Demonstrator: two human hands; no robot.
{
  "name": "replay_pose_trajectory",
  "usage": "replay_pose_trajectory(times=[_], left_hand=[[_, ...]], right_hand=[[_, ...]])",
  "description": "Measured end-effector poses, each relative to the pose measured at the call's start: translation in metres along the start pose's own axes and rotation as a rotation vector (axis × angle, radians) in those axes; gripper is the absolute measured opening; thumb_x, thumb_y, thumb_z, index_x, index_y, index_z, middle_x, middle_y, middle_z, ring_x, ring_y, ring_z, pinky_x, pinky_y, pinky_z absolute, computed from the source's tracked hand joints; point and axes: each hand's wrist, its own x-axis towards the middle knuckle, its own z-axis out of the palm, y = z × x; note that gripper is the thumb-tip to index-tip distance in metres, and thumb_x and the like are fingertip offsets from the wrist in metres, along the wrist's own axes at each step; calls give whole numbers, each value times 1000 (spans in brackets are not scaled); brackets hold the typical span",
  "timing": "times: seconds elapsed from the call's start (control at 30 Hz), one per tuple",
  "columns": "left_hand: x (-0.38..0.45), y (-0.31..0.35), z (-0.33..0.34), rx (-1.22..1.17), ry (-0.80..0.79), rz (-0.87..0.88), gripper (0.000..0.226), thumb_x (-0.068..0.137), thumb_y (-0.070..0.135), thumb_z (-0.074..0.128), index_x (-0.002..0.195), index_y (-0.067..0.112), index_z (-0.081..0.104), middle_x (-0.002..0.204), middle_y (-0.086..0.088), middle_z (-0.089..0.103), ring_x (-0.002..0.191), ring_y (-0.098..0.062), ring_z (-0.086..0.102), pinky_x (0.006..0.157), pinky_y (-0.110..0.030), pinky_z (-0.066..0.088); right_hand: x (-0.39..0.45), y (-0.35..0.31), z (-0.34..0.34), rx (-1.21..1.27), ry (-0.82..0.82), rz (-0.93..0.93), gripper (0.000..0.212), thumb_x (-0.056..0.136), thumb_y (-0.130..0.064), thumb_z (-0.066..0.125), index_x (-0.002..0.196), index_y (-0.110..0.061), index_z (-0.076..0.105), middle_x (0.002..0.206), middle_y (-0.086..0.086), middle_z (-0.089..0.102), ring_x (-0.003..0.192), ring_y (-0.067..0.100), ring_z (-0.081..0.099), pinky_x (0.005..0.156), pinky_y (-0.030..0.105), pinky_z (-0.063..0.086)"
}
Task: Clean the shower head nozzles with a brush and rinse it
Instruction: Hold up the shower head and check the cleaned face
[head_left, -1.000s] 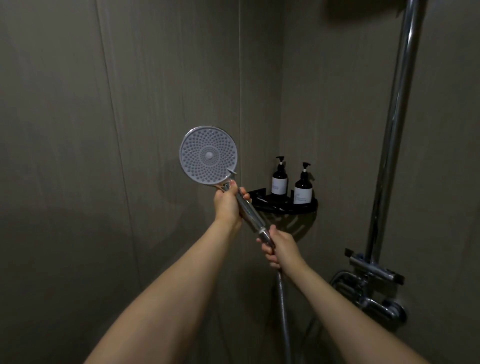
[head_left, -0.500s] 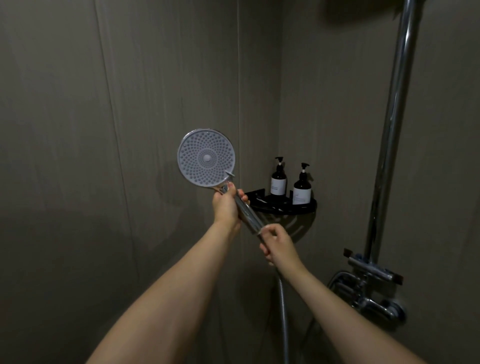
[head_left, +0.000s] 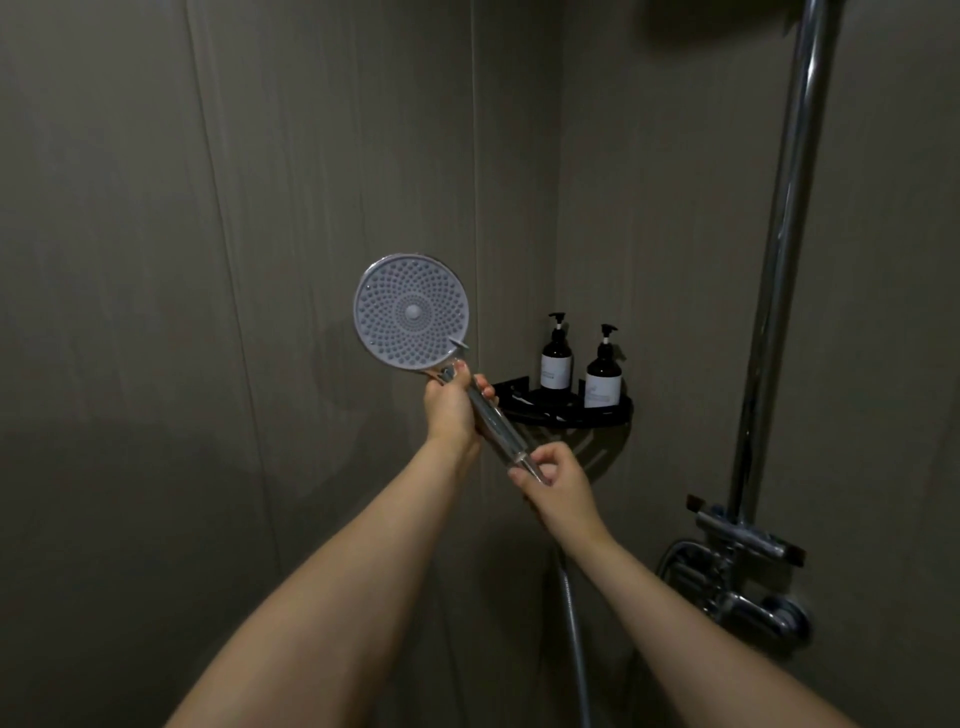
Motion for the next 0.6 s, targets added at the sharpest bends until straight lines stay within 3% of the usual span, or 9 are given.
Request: replay_pose_trajectory(times=[0.13,0.3,0.37,0.47,0.53,0.6], left_hand=[[1,0,-1,-25,14,-11,15,96,14,43,82,17,39,62,-3,44,44,-11,45,52,-27,44],[2,-1,-2,-26,23,-7,17,97,14,42,80,16,40,61,-3,43,40,-9,45,48,-24,44],[3,-3,-2,-27,35,6,19,97,13,42,79,16,39,61,-3,41,38,-8,45,44,-22,44],[6,-4,-3,-29,53,24,19,97,12,42,79,16,38,61,-4,40,38,-8,44,43,-20,44],[8,-3,-4,-44,51,13,17,97,13,42,80,16,38,61,-3,41,39,-8,44,45,-21,45],[7,-3,-4,-56,40,-6,17,97,13,42,80,16,38,61,-2,42,39,-9,45,46,-23,45]], right_hand=[[-1,-4,1,3,59,-38,19,91,-13,55,74,-17,47,60,0,51,50,9,46,41,10,35],[-1,-15,-3,135,-117,185,26,98,-29,41,80,-15,53,53,-2,40,34,3,33,33,14,24],[1,-13,-4,86,-116,159,12,94,-25,50,91,-13,50,61,-1,48,38,0,41,36,13,30],[0,-8,-2,-33,-19,32,16,85,-12,64,91,-11,50,71,-2,58,58,6,53,50,11,41],[0,-10,-1,-46,22,2,11,89,-14,58,79,-14,52,64,-1,55,56,9,50,46,9,39],[1,-15,-1,-9,36,55,24,96,-21,45,76,-16,54,59,-2,49,50,8,47,38,8,33]])
